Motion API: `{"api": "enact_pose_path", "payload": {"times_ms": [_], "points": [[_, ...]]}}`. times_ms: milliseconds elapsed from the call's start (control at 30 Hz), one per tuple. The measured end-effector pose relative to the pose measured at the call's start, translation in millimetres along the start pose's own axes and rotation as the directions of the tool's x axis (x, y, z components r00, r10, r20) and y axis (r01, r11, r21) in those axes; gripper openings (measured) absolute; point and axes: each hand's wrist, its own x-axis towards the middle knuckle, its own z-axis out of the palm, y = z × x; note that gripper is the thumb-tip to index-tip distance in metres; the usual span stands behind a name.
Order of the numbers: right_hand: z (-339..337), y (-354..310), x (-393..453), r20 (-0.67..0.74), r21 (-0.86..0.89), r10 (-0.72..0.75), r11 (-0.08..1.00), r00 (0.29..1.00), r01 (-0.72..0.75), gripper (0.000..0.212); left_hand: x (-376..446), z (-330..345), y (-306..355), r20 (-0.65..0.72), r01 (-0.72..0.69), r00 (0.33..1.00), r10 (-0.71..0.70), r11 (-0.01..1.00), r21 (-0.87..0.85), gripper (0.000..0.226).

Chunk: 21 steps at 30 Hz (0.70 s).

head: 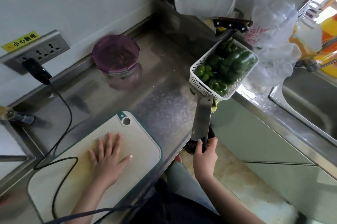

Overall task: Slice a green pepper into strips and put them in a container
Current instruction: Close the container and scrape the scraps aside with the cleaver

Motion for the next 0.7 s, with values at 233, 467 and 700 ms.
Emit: {"api": "enact_pose_path", "payload": {"times_ms": [233, 467, 700], "points": [[-32.9, 15.3, 2.1, -0.046, -0.184, -0.080, 0.980, 0.996, 0.070, 0.014, -0.3, 2.7, 0.6, -0.014, 0.006, 1.000, -0.006, 1.000, -0.016, 0.082], [-33.9, 9.3, -1.1, 0.051, -0.223, -0.187, 0.955, 0.981, 0.194, 0.020, -0.1, 2.3, 1.5, -0.022, 0.014, 1.000, -0.014, 1.000, -0.026, 0.084], [23.8, -40.0, 18.1, 0.240, 0.051, 0.008, 0.998, 0.971, -0.021, 0.020, -1.5, -0.3, 2.7, -0.010, 0.026, 1.000, -0.026, 0.999, -0.020, 0.084]]}}
